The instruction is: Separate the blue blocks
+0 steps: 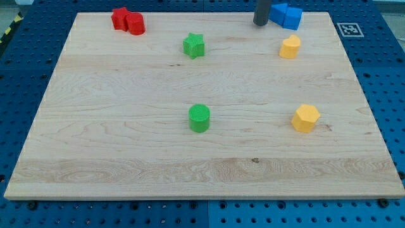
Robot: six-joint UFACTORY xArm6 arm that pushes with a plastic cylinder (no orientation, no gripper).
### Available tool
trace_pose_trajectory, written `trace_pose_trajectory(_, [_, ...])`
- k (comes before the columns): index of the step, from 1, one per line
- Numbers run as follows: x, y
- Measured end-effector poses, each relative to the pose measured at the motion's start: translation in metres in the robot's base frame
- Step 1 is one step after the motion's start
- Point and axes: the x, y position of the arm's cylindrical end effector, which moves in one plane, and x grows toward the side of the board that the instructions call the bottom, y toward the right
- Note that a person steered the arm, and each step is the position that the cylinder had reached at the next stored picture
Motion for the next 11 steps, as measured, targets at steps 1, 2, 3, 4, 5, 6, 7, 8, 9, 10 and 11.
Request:
trace_pose_trajectory(1, [0.014,0.028])
trace_pose_trajectory(2, [0.028,0.070])
trace_pose_trajectory(3, [0.016,0.108])
trace_pose_trajectory(4, [-0.045,0.122])
trace_pose_trajectory(5, [-0.045,0.119])
trace_pose_trajectory(6, [-0.044,0.096])
trace_pose_trajectory(7, [-0.044,0.047])
trace_pose_trajectory(8, [-0.044,0.015])
trace_pose_trajectory(9, [-0.044,-0.002])
trace_pose_trajectory(10, [-0.043,-0.003])
trace_pose_trajectory(11, [-0.038,-0.003])
